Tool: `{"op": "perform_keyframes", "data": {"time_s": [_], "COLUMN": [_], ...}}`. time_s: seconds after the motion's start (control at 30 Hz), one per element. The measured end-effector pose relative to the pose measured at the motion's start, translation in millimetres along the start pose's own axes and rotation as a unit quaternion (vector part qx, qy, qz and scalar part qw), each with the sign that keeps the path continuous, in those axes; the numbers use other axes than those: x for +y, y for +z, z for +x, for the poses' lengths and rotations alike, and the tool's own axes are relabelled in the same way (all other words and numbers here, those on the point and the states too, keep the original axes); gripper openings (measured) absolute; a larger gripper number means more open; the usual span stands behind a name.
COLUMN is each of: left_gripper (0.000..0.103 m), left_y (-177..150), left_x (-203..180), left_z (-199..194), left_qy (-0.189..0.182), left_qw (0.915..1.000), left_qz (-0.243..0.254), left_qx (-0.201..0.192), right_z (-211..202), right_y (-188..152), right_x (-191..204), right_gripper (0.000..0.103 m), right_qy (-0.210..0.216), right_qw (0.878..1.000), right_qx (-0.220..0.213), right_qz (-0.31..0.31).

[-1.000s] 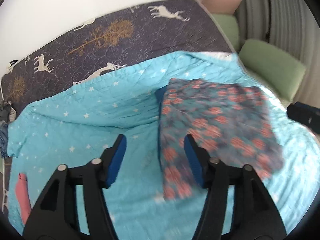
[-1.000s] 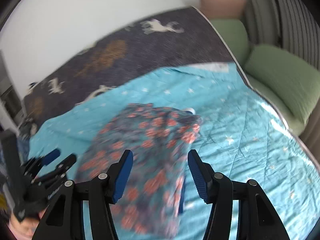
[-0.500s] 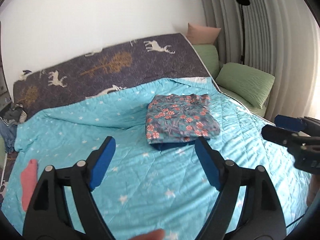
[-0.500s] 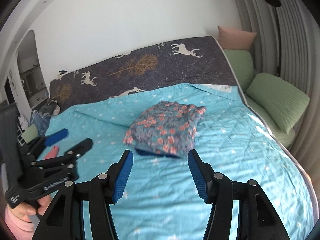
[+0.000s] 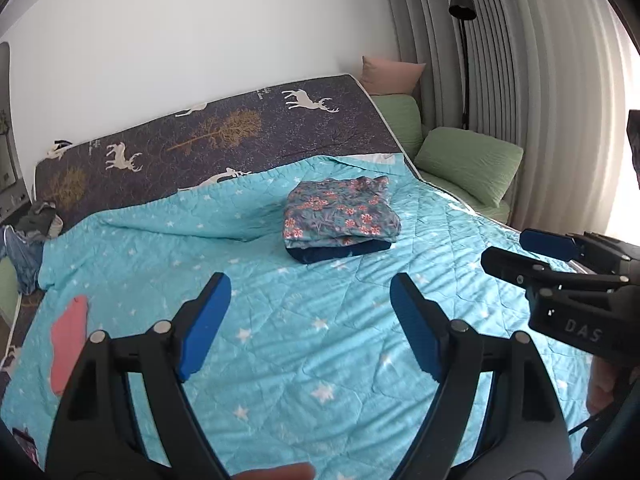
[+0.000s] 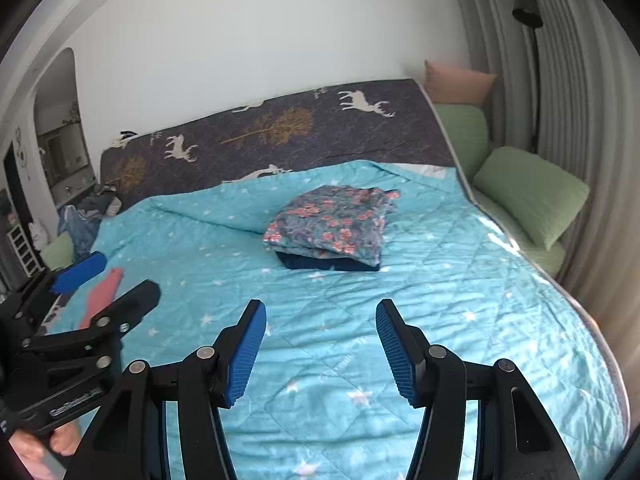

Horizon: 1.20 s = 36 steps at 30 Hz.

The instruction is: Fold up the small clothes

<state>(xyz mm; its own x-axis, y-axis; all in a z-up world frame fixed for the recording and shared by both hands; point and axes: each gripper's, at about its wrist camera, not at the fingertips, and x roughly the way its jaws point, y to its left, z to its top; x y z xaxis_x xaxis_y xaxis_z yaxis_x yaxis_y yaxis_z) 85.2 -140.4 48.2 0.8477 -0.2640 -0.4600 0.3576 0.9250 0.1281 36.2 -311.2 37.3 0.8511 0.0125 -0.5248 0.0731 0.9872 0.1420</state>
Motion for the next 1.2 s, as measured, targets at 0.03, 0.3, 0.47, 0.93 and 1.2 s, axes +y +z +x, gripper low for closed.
{"op": "perform_keyframes", "data": {"time_s": [0.03,0.3,0.47,0.93,1.2], "left_gripper": [0.082,0.082,0.082,0.082,0.082], "left_y": [-3,-17,-25,-29,-29], "left_x": [1,6,10,13,13], "left_z": [-3,-12,-14,-12,-11], "left_qy": [0.001,-0.007,-0.007,-0.013,-0.015], "left_qw": [1.0,0.9998,0.9994,0.9988,0.9988], "left_qz": [-0.003,-0.021,-0.033,-0.044,-0.044], "left_qx": [-0.002,0.004,0.01,0.017,0.018], "right_z": [-2,-18,-20,-23,-23], "right_y": [-2,-15,-20,-23,-23], "right_x": [1,9,12,17,20], "right_gripper": [0.059,0.059,0.059,0.059,0.06], "right_qy": [-0.004,-0.014,-0.02,-0.034,-0.036], "right_qw": [1.0,1.0,1.0,0.999,0.999], "right_qx": [0.0,-0.004,-0.004,-0.015,-0.017], "right_qz": [0.0,-0.001,0.004,0.0,-0.003]}}
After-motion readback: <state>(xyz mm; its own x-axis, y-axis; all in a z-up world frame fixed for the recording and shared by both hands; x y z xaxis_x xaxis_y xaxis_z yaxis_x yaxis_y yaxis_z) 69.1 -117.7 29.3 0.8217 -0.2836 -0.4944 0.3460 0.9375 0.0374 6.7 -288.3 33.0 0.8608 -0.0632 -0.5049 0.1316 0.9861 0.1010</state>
